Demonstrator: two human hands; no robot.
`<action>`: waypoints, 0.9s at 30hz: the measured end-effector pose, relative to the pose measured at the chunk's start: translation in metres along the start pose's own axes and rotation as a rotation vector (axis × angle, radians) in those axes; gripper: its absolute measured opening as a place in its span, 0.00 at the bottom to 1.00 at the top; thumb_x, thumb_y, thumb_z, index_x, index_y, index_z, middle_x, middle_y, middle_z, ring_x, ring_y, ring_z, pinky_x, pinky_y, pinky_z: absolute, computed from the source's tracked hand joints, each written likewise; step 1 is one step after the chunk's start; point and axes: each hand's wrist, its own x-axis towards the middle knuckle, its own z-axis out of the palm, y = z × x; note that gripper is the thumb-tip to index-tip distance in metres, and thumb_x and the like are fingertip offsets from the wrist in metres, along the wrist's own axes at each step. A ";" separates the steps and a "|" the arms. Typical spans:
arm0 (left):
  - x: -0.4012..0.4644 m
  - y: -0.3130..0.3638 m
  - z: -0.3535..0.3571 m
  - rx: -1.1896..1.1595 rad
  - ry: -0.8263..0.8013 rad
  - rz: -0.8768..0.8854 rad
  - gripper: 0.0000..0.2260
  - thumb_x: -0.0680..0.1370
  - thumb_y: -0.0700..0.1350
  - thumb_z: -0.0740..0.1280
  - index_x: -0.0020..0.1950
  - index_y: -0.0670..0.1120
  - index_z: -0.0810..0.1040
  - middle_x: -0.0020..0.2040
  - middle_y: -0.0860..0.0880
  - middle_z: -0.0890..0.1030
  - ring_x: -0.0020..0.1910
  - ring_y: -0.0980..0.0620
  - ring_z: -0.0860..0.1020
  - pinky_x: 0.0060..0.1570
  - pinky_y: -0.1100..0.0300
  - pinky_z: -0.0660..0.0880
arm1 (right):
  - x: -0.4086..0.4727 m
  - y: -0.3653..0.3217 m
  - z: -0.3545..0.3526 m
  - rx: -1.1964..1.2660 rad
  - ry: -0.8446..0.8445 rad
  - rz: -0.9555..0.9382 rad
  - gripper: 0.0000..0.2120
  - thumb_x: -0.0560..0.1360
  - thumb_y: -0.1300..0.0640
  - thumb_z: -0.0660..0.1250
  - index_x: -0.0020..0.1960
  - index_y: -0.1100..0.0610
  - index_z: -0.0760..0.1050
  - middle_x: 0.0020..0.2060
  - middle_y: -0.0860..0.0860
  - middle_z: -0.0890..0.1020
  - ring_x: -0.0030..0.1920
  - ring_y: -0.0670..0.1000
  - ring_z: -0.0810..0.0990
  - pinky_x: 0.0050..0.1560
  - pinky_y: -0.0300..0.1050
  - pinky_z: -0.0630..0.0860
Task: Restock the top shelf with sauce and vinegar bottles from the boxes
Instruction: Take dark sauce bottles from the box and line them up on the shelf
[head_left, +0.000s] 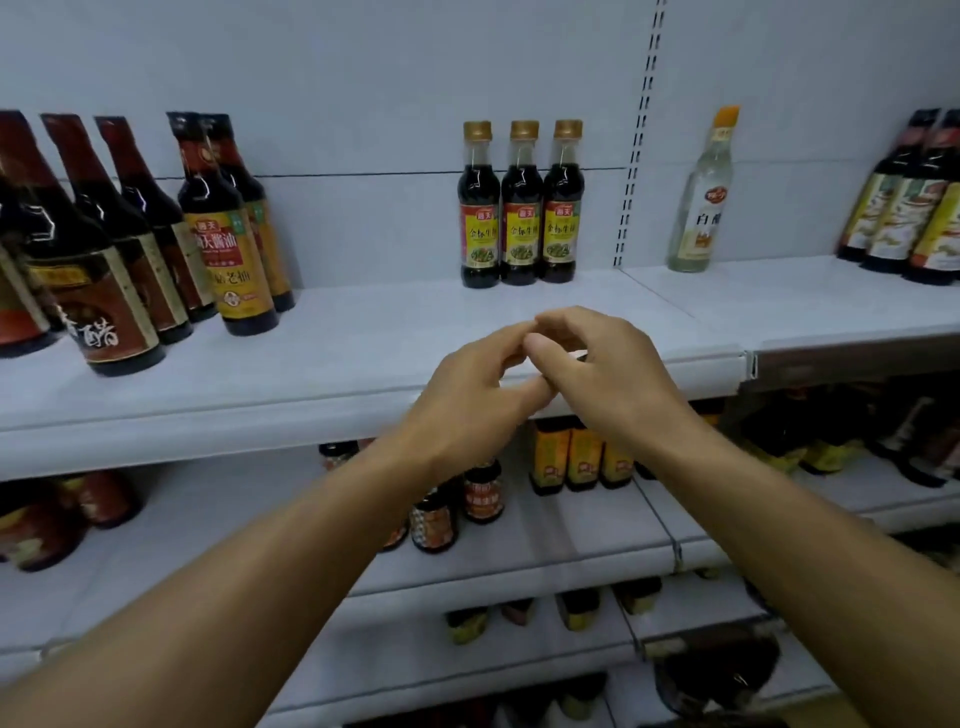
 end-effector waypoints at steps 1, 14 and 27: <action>-0.007 -0.003 0.002 -0.010 -0.007 0.001 0.18 0.79 0.43 0.65 0.65 0.60 0.73 0.61 0.63 0.78 0.63 0.67 0.74 0.66 0.62 0.70 | -0.007 0.002 0.002 -0.007 -0.001 0.001 0.18 0.79 0.49 0.63 0.67 0.53 0.75 0.60 0.47 0.80 0.60 0.45 0.77 0.61 0.45 0.74; -0.084 -0.101 0.051 -0.054 -0.063 -0.188 0.21 0.78 0.48 0.68 0.70 0.57 0.71 0.65 0.59 0.77 0.64 0.61 0.75 0.66 0.55 0.73 | -0.089 0.062 0.088 -0.041 -0.131 0.101 0.19 0.80 0.49 0.63 0.69 0.53 0.74 0.60 0.48 0.79 0.60 0.46 0.76 0.60 0.46 0.75; -0.148 -0.180 0.099 -0.122 -0.097 -0.351 0.18 0.77 0.40 0.70 0.64 0.55 0.74 0.53 0.68 0.77 0.56 0.70 0.76 0.56 0.72 0.72 | -0.153 0.127 0.166 0.010 -0.323 0.251 0.18 0.80 0.51 0.63 0.67 0.56 0.74 0.61 0.51 0.79 0.59 0.48 0.76 0.59 0.46 0.75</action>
